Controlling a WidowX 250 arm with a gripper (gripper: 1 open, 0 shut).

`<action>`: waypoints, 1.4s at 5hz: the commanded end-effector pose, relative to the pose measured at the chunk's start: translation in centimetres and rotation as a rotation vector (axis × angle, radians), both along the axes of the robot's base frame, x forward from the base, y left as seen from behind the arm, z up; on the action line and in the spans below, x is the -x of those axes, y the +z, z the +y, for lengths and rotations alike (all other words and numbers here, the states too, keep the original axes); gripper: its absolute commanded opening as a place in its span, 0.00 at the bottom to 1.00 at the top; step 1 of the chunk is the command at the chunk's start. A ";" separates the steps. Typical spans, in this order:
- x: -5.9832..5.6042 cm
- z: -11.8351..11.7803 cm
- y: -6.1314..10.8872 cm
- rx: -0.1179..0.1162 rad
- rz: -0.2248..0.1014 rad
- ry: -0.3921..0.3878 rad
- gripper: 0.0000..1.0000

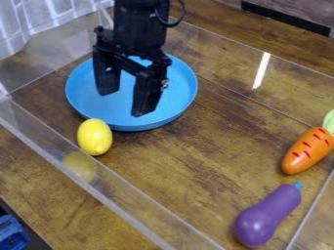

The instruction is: Put the lemon on the blue tray

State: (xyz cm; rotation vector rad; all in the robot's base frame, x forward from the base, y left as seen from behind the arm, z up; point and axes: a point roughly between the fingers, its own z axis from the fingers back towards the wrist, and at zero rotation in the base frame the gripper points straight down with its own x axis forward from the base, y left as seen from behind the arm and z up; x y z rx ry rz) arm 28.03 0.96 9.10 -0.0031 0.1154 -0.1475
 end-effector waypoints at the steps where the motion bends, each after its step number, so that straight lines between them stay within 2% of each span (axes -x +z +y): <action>1: -0.1 1.3 0.1 -0.007 -0.033 -0.015 1.00; 5: 0.8 4.2 -2.4 -0.028 -0.049 -0.031 1.00; 7: 1.1 5.0 -5.7 -0.025 -0.054 -0.047 1.00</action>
